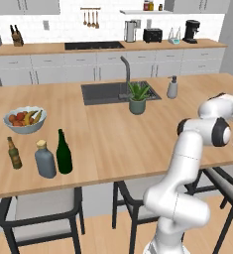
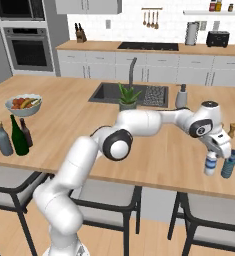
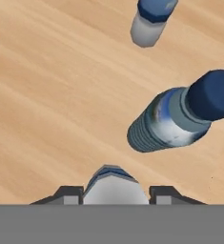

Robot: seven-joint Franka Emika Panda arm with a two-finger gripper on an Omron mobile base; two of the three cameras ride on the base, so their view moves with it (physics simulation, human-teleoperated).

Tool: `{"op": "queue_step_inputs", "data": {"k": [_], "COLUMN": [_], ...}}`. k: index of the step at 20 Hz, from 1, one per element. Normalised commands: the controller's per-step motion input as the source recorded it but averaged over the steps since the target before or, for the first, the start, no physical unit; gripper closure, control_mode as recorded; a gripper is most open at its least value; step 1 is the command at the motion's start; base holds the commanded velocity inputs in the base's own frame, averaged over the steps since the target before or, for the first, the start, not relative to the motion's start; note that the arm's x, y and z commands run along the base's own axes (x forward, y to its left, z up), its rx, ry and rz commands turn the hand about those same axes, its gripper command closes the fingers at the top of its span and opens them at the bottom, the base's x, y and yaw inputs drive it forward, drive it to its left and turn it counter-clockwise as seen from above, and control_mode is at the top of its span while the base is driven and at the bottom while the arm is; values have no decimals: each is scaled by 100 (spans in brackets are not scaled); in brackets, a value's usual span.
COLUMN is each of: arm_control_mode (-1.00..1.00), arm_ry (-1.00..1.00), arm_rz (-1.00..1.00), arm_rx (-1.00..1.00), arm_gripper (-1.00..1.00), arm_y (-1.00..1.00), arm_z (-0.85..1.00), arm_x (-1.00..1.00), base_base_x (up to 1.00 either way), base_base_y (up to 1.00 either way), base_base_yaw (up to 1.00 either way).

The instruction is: Move the plastic bottles in the middle to the plastics group, and the glass bottles in the middle to the glass group.

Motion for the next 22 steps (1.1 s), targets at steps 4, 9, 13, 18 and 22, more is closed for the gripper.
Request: {"op": "queue_step_inputs", "data": {"k": [4, 9, 13, 18, 22], "arm_control_mode": [-100, -100, -100, -100, -100], "arm_ry": [0, -3, -5, -7, -5], "arm_rz": [-6, -2, 0, 3, 12], "arm_rx": [9, 8, 6, 1, -5], "arm_gripper": [-100, -100, -100, -100, -100], "arm_y": [-6, 8, 8, 6, 63], "arm_z": [-44, -24, 13, 39, 26], "arm_x": [-2, -4, -11, -32, -50], "base_base_x": [0, 0, 0, 0, 0], "base_base_y": [0, 0, 0, 0, 0], "base_base_yaw": [0, 0, 0, 0, 0]}}
